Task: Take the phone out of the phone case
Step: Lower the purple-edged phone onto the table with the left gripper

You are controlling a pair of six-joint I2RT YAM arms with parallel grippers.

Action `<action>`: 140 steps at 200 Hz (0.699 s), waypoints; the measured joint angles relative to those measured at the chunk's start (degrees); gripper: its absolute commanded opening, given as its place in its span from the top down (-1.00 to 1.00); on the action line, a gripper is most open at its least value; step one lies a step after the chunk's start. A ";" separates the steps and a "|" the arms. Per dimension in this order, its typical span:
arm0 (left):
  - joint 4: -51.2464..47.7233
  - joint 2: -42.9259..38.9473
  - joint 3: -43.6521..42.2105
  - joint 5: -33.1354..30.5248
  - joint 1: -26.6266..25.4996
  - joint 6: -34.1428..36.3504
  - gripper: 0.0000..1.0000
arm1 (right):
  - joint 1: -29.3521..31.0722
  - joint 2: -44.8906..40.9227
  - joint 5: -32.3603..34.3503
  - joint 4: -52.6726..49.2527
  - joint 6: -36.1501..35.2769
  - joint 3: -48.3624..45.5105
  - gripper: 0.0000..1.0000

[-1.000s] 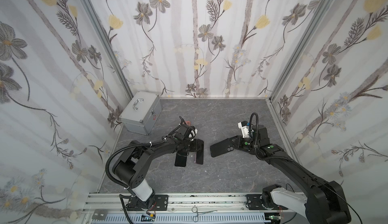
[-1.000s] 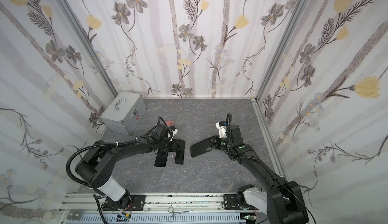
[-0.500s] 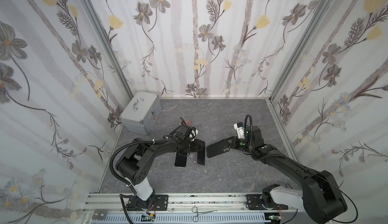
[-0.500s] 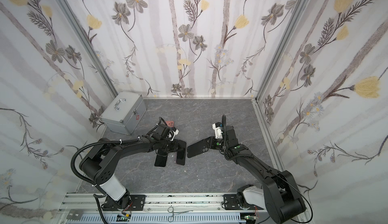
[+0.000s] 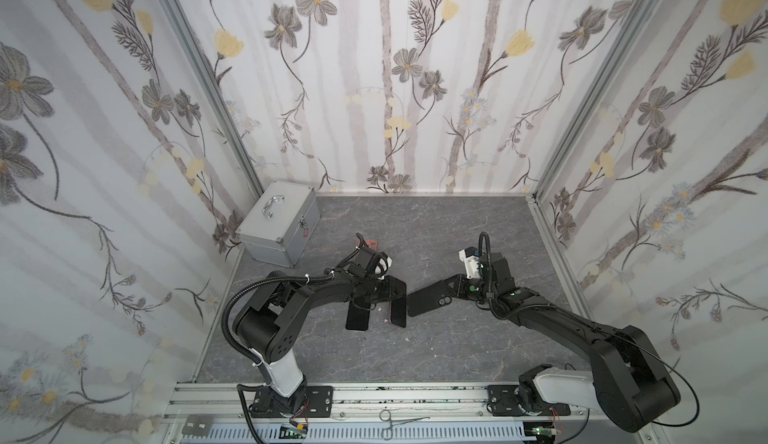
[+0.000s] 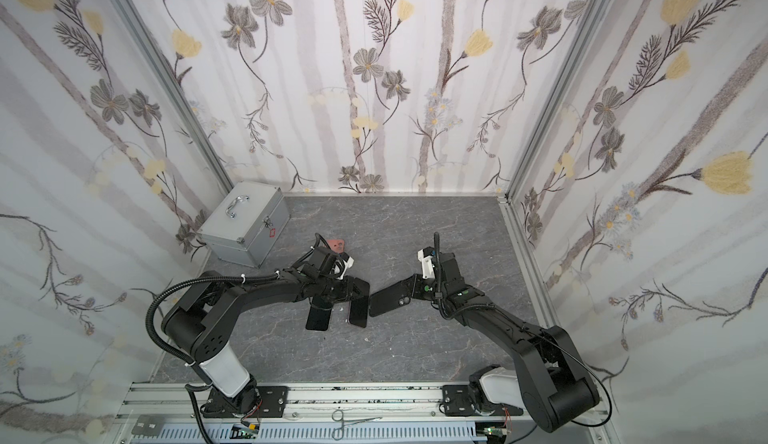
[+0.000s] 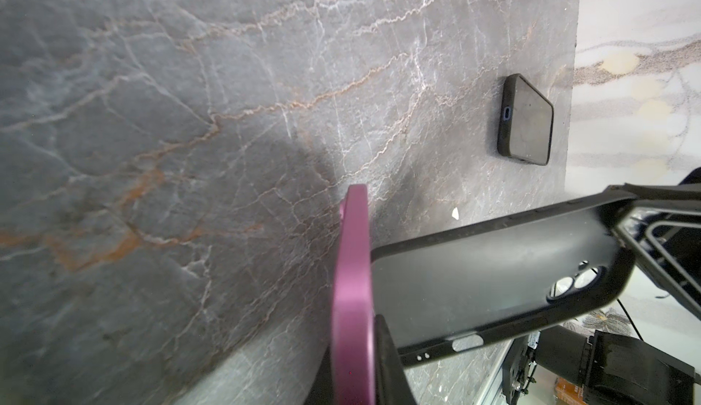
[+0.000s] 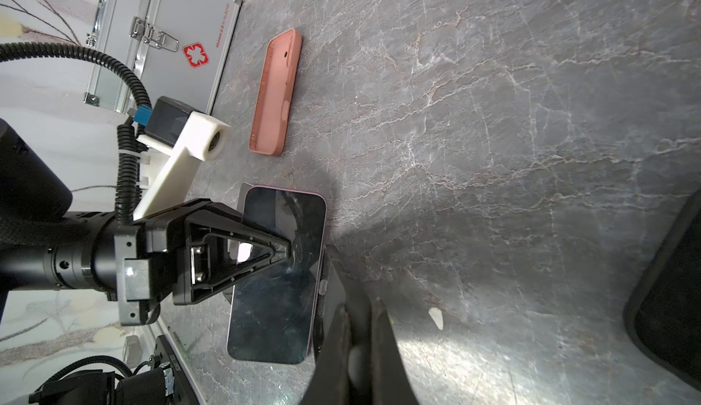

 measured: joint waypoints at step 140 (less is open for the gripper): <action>-1.77 -1.64 -2.14 -3.63 0.31 0.52 0.10 | 0.24 -0.09 2.27 -0.76 -0.26 -0.04 1.00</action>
